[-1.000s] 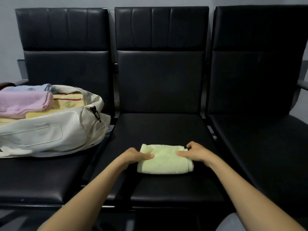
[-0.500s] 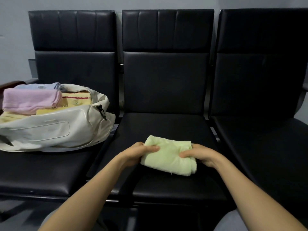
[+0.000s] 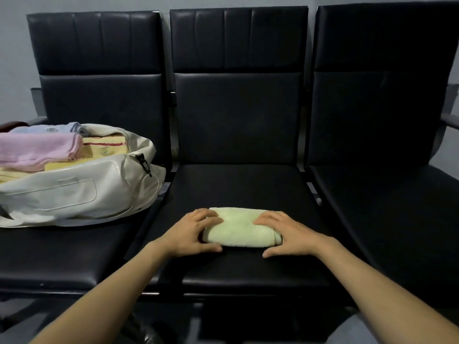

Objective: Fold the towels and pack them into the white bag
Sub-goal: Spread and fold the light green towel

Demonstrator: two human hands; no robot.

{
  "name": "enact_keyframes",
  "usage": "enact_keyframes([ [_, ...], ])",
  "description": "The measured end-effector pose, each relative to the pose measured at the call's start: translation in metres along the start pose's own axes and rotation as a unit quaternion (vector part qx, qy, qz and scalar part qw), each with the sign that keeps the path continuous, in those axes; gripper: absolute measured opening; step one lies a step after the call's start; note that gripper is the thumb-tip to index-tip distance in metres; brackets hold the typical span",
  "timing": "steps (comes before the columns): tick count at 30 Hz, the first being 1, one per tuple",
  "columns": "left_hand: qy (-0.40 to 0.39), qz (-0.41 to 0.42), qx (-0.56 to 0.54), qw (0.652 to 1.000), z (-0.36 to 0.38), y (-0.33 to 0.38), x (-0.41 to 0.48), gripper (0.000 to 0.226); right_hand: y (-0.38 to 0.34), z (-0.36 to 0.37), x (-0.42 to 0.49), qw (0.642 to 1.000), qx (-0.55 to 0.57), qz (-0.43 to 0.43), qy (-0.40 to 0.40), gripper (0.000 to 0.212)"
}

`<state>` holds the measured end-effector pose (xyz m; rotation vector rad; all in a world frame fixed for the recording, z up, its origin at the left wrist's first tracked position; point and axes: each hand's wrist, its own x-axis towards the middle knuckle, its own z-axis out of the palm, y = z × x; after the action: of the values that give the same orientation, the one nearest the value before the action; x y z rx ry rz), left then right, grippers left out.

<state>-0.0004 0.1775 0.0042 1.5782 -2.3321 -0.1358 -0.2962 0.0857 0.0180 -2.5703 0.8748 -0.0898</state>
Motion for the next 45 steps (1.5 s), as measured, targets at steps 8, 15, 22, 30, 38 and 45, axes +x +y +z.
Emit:
enact_keyframes([
  [8, 0.040, -0.097, -0.054, 0.993, 0.017, -0.002, 0.015, 0.050, 0.000, 0.007, 0.011, 0.996, 0.020, 0.060, 0.070, 0.053],
  [15, 0.138, -0.254, -0.379, 0.879, 0.011, 0.026, 0.028, 0.033, -0.010, 0.000, 0.022, 0.867, 0.385, 0.207, 0.241, 0.023],
  [22, 0.103, -0.358, -0.518, 0.770, -0.016, 0.034, 0.019, 0.043, -0.037, -0.008, 0.021, 0.835, 0.531, 0.116, 0.088, 0.040],
  [30, 0.119, -0.299, -0.524, 0.789, -0.071, -0.023, -0.016, 0.067, -0.084, -0.017, 0.080, 0.872, 0.463, 0.126, 0.092, 0.059],
  [38, 0.385, -0.287, -0.308, 0.821, -0.188, -0.123, -0.076, 0.051, -0.232, -0.064, 0.228, 0.929, 0.309, -0.028, 0.202, 0.054],
  [45, 0.426, -0.382, -0.187, 0.799, -0.264, -0.196, -0.141, 0.055, -0.331, -0.055, 0.330, 0.933, 0.305, -0.090, 0.167, 0.053],
])
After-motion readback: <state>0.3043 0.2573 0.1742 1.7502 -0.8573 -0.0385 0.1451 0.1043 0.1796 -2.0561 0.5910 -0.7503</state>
